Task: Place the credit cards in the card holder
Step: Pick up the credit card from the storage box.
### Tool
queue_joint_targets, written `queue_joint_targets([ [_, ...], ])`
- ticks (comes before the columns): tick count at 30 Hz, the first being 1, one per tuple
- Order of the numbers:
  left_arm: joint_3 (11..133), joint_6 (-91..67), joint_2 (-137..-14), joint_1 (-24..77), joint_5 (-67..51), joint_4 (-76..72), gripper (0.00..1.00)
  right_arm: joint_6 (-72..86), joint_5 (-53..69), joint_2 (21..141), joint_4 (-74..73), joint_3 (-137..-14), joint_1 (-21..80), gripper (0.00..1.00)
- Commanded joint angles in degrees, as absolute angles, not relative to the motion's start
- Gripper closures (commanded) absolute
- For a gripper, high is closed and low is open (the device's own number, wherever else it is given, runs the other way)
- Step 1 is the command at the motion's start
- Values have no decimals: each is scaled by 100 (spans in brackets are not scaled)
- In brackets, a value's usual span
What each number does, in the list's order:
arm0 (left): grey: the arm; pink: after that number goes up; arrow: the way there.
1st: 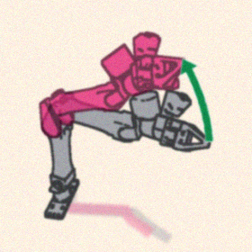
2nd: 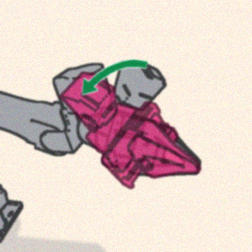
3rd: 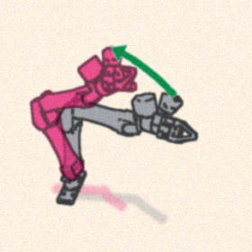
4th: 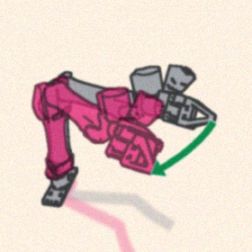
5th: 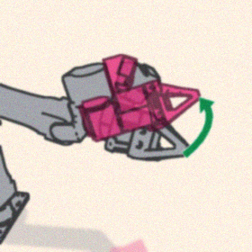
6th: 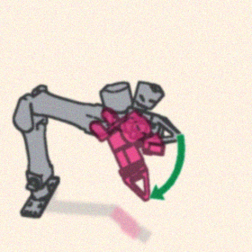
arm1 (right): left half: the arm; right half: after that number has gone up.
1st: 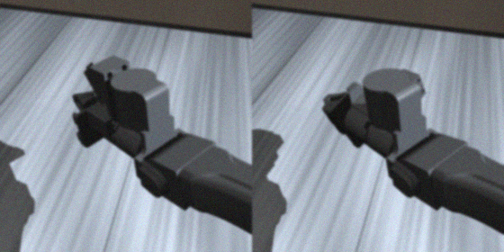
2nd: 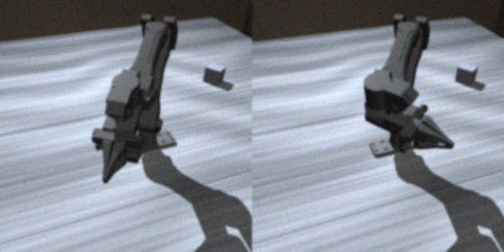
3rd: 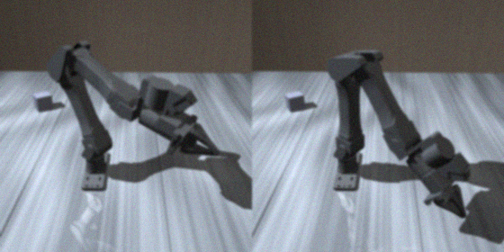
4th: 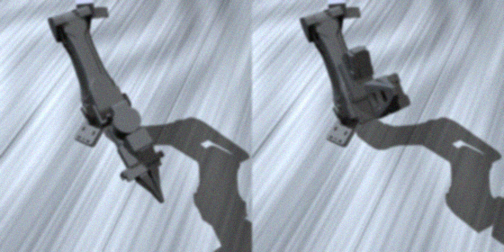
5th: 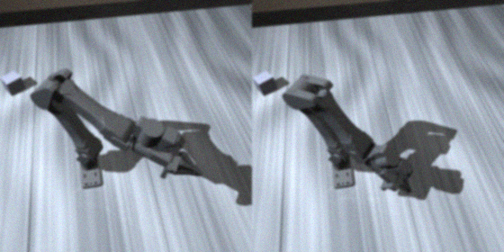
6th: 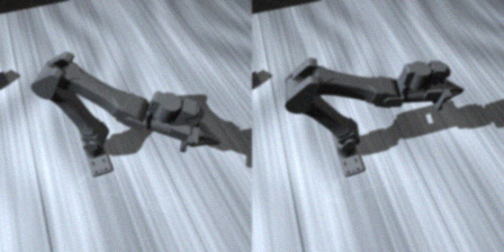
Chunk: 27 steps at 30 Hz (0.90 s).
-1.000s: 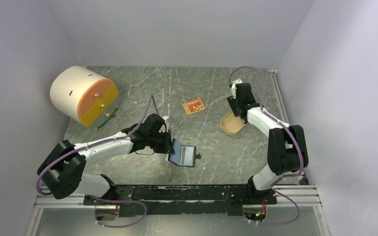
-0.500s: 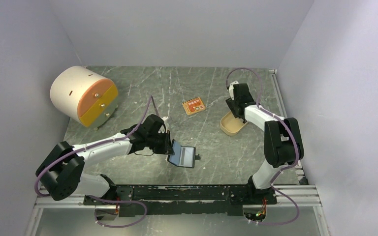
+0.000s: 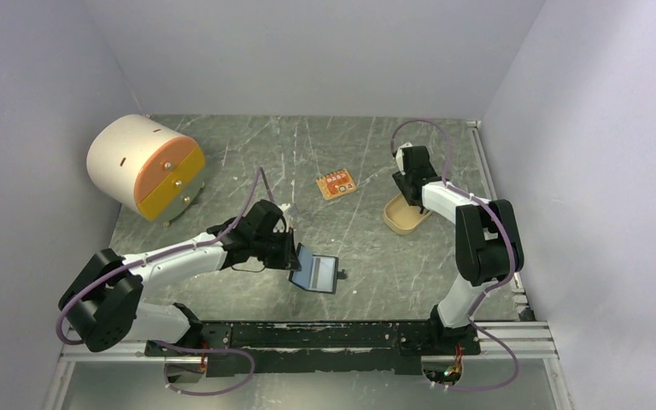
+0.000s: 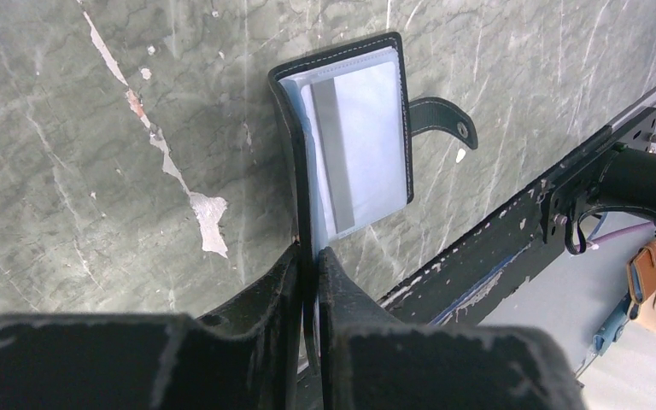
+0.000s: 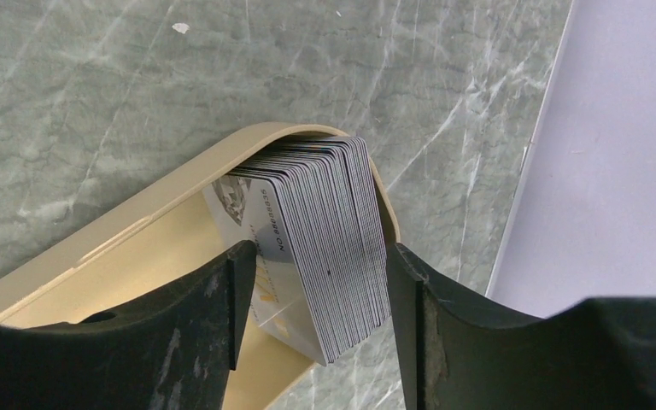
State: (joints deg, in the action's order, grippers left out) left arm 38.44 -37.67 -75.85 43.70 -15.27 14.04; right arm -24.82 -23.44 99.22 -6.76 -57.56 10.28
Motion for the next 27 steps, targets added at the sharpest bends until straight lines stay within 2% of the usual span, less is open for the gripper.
queue_joint_targets([
  [1,3741,-3715,-7449,4374,-1618,1443,85,-2508,-2581,9863,-741,-5919,984,41],
  [21,3696,-3757,-7393,4376,-1603,1449,86,-2510,-2424,9527,-849,-5967,984,65],
  [27,3691,-3766,-7383,4376,-1595,1460,86,-2435,-2236,9420,-979,-6004,980,77],
])
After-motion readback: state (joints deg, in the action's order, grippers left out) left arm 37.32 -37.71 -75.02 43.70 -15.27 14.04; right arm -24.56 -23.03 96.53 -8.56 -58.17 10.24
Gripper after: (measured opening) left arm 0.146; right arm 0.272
